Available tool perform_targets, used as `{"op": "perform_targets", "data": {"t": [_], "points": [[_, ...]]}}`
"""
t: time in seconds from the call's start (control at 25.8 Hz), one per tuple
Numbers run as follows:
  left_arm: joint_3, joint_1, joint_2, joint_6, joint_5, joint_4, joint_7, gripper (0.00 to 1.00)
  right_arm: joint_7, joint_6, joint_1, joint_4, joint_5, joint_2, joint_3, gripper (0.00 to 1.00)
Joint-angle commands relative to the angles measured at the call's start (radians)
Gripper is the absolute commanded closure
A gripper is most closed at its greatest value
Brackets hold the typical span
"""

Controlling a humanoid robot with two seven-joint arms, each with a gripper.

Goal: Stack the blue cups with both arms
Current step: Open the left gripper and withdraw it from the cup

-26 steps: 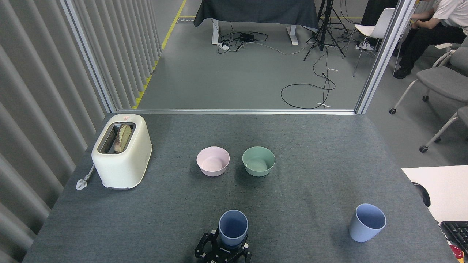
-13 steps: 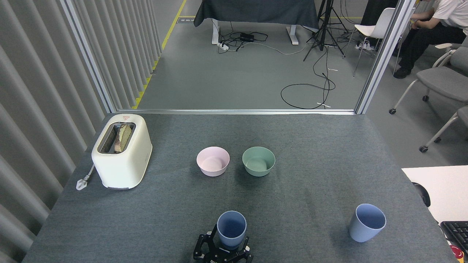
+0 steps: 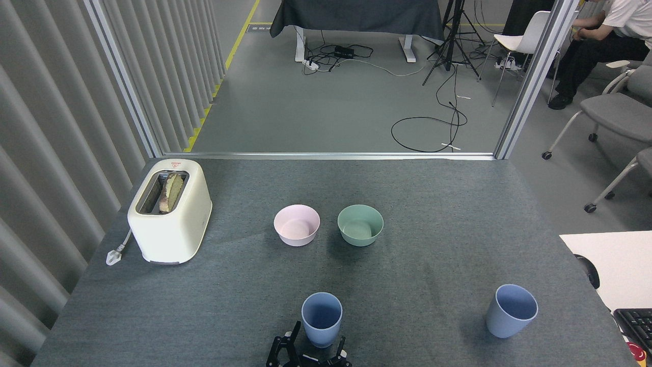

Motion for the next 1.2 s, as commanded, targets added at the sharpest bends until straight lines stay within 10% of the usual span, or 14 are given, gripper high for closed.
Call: {"op": "perform_targets", "data": {"t": [0.0, 0.78, 1.16], "points": [[0.008, 0.057, 0.012, -0.002, -0.001, -0.061, 0.001, 0.00, 0.000, 0.000, 0.000, 0.000, 0.000, 0.001, 0.001, 0.00], [0.309, 0.402, 0.157, -0.005, 0.045, -0.423, 0.002, 0.00, 0.013, 0.031, -0.009, 0.055, -0.014, -0.016, -0.119, 0.00], [0.335, 0.404, 0.159, -0.005, 0.109, -0.414, 0.004, 0.00, 0.076, 0.009, -0.258, 0.258, -0.015, -0.057, -0.176, 0.00]]}}
